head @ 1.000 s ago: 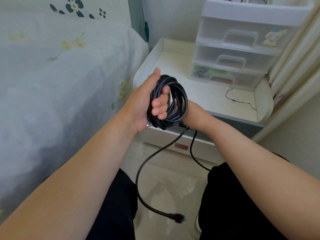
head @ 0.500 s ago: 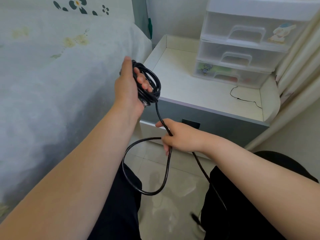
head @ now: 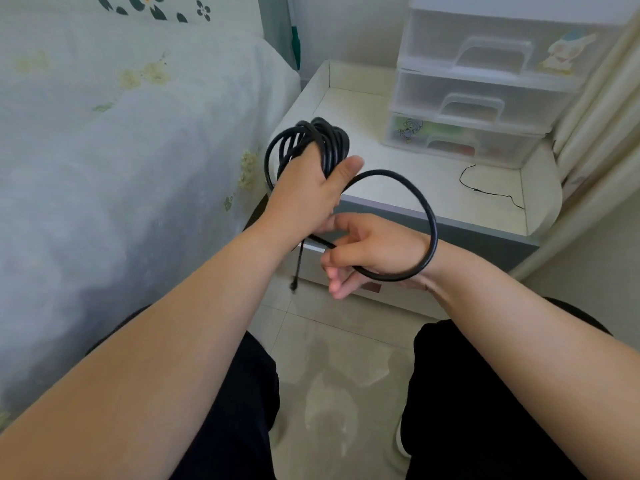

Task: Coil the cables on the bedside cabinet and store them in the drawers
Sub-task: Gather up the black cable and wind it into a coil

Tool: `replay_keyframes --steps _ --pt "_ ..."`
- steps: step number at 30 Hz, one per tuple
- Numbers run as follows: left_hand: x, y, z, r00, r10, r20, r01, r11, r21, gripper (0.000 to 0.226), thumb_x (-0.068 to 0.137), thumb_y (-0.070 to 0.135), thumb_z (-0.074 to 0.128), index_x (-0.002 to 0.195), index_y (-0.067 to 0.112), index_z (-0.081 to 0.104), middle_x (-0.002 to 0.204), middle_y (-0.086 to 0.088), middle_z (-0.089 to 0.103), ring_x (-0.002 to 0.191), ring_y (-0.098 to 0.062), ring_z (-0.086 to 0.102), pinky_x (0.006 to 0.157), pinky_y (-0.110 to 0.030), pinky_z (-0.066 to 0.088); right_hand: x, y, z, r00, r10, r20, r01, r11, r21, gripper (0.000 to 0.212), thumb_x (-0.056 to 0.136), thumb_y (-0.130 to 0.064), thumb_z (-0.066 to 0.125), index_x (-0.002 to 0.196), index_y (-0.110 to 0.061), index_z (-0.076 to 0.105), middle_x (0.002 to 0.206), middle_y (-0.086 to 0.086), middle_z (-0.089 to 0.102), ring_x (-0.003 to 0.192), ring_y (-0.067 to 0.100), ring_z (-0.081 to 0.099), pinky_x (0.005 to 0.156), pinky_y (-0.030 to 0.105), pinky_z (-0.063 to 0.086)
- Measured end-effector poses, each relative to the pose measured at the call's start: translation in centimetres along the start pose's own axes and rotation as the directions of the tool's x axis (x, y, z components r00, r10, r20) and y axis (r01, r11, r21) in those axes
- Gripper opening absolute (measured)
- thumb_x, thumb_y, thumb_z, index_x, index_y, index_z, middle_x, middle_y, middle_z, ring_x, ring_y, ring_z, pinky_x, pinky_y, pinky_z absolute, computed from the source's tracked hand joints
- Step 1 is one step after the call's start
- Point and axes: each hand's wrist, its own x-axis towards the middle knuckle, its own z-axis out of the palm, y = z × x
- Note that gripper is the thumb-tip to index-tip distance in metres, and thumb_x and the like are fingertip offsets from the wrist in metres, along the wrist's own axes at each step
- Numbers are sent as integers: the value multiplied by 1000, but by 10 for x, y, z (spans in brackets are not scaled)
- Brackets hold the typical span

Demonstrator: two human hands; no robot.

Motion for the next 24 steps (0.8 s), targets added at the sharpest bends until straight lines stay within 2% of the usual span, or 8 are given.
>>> replay_keyframes --steps 5,9,11,14,16,20,22,24 --pt "4 -2 -4 976 -151 158 150 989 13 60 98 56 28 63 12 49 53 1 57 45 -5 50 51 -18 37 -8 -1 -14 999 -45 -12 43 992 -118 39 90 8 48 122 -14 45 70 6 64 58 15 62 61 28 57" --pt "2 -8 -10 836 -358 416 413 909 -48 49 87 54 57 63 12 56 53 -2 56 51 -16 53 57 -23 46 -14 2 -25 1000 -25 14 28 968 -248 24 89 5 53 104 -15 55 72 5 66 54 14 59 53 27 54" --pt "-1 -11 -7 804 -308 509 380 924 -42 40 87 41 65 69 6 58 62 -5 57 59 -17 54 60 -25 46 -14 1 -30 1000 -19 10 20 986 -166 19 89 4 56 92 -15 59 70 3 66 52 13 58 50 25 53" --pt "-4 -7 -3 808 -247 534 289 957 6 39 89 43 61 82 4 63 78 -11 64 70 -11 55 68 -24 45 -16 0 -37 998 -7 56 7 1000 4 18 88 1 59 83 -15 66 75 4 69 58 11 63 51 22 54" --pt "-7 0 -2 819 -230 526 275 962 -7 39 95 45 50 77 12 59 75 -6 58 67 -9 51 65 -20 43 -16 -1 -40 994 -17 105 1 989 149 16 85 0 61 83 -14 70 83 8 71 64 13 66 54 23 56" --pt "-11 6 3 847 -193 496 277 955 -101 51 95 58 33 68 19 51 65 3 53 63 -7 49 68 -28 44 -11 -2 -46 991 -68 112 30 951 308 21 80 -12 54 82 -13 75 86 11 72 69 16 68 62 25 57" --pt "-13 9 5 805 -248 539 371 920 -130 71 92 65 18 83 8 60 71 -2 58 71 -12 56 76 -36 53 -7 -2 -47 991 -99 86 62 931 360 23 81 -17 51 79 -13 73 81 11 72 67 18 68 61 24 56" --pt "-15 12 6 751 -289 594 467 868 -168 87 89 67 8 107 -1 59 65 -3 59 64 -16 58 65 -30 55 -4 -2 -47 988 -144 50 112 905 409 25 84 -24 49 74 -12 68 76 12 70 63 19 65 58 24 54"
